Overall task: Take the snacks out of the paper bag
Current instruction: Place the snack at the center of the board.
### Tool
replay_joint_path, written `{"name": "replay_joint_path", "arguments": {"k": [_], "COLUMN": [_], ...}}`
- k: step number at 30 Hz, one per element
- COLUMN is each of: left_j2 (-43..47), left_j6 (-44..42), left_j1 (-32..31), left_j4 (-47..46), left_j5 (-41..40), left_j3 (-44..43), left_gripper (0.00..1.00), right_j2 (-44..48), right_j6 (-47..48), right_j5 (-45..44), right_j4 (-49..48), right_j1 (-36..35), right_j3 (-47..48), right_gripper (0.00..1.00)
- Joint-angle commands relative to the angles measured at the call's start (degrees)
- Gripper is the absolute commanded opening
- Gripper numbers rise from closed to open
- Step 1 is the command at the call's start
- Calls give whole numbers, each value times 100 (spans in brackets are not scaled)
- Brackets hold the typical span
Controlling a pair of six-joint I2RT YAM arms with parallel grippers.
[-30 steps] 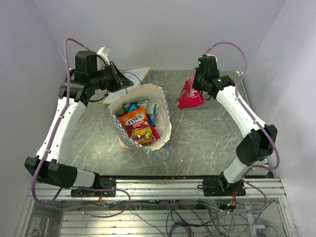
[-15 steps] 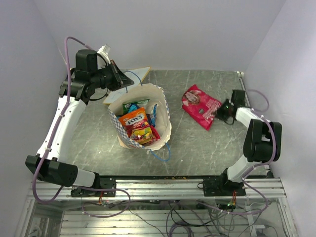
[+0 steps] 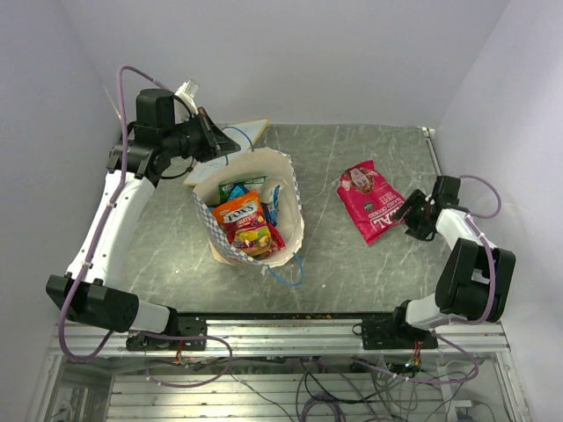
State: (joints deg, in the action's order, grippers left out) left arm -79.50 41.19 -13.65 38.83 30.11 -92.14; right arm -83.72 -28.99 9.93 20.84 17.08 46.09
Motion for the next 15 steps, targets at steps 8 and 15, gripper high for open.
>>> {"name": "replay_joint_path", "arguments": {"k": [8,15], "left_j2": [351,513], "left_j6": [414,889], "left_j1": [-24,-32], "left_j4": [-860,-1212], "left_j5": [655,940], "left_j3": [288,470], "left_gripper": [7,7], "right_j2": [856,1136], "right_j6": [462,-260], "right_j5": [445,1409], "right_j4": [974,844], "right_j1": [-1977,-3289], "right_j3": [1808,2382], "right_gripper": [64,62]}}
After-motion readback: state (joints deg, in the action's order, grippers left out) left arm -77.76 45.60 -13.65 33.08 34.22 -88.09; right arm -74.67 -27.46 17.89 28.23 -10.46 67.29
